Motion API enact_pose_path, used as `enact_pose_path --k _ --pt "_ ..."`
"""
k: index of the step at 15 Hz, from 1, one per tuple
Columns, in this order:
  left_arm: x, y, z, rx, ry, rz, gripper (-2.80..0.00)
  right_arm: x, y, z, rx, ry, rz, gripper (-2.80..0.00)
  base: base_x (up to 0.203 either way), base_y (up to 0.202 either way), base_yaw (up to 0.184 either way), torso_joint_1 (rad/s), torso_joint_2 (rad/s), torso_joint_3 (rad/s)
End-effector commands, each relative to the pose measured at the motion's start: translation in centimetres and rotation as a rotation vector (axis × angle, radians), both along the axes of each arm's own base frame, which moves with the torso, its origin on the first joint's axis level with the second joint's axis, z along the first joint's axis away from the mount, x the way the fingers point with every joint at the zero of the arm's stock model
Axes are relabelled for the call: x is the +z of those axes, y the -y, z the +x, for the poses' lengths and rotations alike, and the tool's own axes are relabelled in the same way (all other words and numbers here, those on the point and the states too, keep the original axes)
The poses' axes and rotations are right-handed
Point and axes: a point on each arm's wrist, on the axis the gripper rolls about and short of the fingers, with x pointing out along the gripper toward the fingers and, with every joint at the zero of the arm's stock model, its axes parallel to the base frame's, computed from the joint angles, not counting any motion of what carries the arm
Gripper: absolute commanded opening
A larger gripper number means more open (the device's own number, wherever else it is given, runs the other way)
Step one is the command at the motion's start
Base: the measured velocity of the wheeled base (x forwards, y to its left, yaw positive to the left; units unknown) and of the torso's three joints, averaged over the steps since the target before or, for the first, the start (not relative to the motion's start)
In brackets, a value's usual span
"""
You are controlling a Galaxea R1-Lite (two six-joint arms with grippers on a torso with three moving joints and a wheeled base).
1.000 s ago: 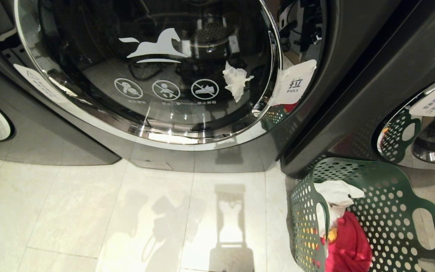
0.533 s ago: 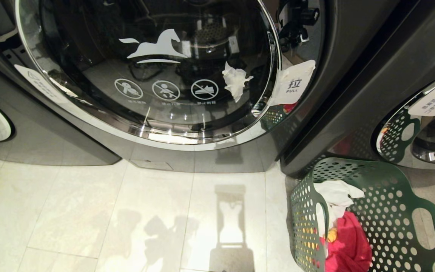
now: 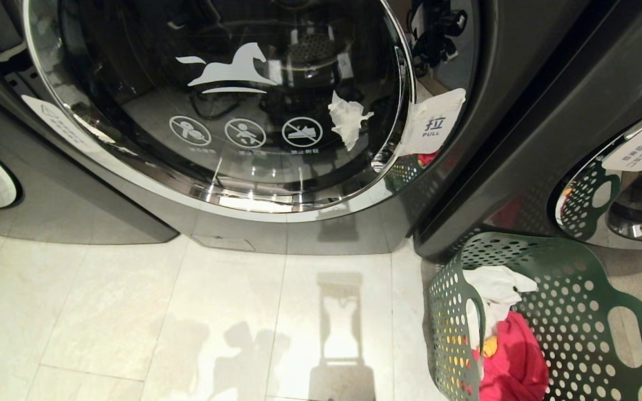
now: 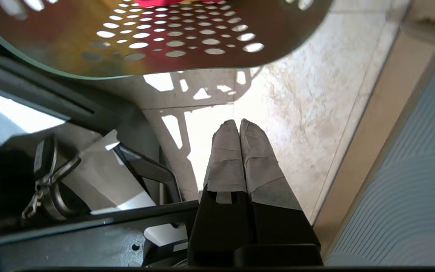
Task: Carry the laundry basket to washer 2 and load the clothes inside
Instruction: Open the lid of the washing machine
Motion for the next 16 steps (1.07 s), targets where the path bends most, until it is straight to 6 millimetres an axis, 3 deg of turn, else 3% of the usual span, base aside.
enact_pose_path --k 1,3,7,11,16 --pt "-1.5 -0.1 -0.2 -0.055 -0.026 0.077 -2.80 -0.2 -0.1 -0.1 0.043 -0.006 0.003 -2.80 0.000 0.000 0.000 0.000 0.00 0.000" --pt "-2.7 -0.2 -1.0 -0.179 0.011 0.136 -2.80 -0.2 -0.6 0.0 0.190 -0.006 0.003 -2.80 0.000 0.000 0.000 0.000 0.00 0.000" --pt "-3.4 0.1 -2.3 -0.572 0.113 0.084 -2.80 -0.1 -1.5 -0.2 0.416 0.033 0.018 -2.80 0.000 0.000 0.000 0.000 0.00 0.000" --pt "-5.3 0.7 -2.9 -0.892 0.170 0.018 -2.80 0.2 -1.5 -0.8 0.356 0.120 0.048 -2.80 0.000 0.000 0.000 0.000 0.00 0.000" --pt "-5.3 0.6 -2.8 -0.876 0.181 0.014 -2.80 0.3 -1.3 -1.1 0.240 0.173 0.078 -2.80 0.000 0.000 0.000 0.000 0.00 0.000"
